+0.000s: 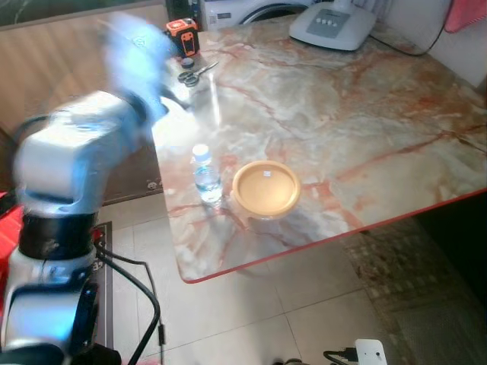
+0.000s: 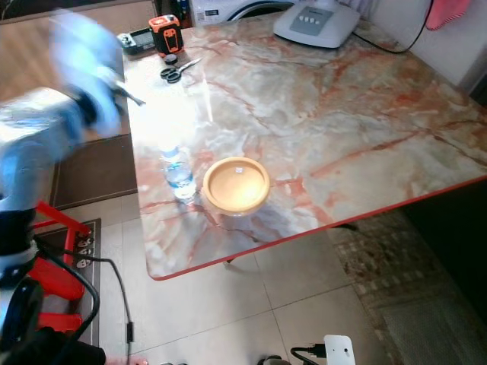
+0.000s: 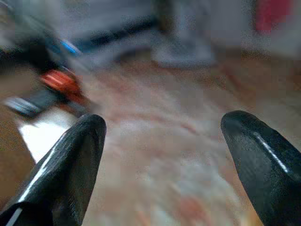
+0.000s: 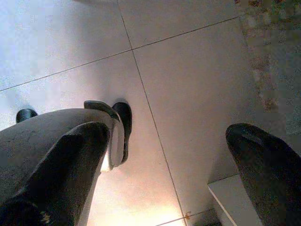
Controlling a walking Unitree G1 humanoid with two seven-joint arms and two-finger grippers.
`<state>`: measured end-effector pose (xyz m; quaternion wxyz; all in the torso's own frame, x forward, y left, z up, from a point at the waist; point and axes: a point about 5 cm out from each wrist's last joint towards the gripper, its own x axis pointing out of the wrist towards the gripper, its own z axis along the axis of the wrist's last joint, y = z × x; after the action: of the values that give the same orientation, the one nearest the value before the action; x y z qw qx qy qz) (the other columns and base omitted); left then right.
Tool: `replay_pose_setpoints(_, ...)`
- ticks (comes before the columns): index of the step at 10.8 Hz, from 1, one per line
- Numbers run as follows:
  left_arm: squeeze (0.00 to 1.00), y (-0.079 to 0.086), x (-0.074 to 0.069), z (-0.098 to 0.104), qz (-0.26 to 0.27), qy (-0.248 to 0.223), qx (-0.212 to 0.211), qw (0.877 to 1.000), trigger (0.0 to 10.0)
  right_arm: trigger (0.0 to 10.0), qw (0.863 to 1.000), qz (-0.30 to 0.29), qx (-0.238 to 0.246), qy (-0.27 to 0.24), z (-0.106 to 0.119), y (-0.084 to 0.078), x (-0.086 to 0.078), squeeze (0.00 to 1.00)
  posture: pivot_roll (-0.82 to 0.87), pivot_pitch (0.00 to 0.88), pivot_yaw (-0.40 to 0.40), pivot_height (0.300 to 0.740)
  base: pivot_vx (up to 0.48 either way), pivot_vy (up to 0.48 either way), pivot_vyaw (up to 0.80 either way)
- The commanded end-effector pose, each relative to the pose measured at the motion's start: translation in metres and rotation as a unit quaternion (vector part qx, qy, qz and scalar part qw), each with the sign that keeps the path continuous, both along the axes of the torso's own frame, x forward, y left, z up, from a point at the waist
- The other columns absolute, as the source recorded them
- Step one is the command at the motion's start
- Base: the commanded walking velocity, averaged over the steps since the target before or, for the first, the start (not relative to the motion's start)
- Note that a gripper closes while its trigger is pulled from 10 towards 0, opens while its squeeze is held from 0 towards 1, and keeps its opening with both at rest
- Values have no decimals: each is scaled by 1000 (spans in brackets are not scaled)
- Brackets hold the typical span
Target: Restocking fridge
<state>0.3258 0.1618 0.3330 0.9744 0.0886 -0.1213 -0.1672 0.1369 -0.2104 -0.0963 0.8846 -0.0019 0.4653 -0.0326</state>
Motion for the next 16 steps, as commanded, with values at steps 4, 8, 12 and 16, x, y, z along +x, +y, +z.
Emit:
replay_pose_setpoints(4,0,28,-27,-54,164,-85,34,982,10000,10000,1000,3,11,28,-6,7,-11,0,-97,169,30,740,0,0,0)
replay_pose_setpoints(8,0,13,-35,-73,143,-108,50,983,10000,10000,999,3,12,32,-6,9,-10,0,-107,169,25,740,0,0,0)
replay_pose_setpoints(12,0,6,-32,-72,129,-119,28,984,10000,10000,1000,4,12,28,-4,8,-3,0,-115,159,30,740,0,0,0)
replay_pose_setpoints(16,0,-3,-32,-72,103,-116,17,988,10000,10000,1000,11,16,22,-1,20,11,0,-113,147,33,740,0,0,0)
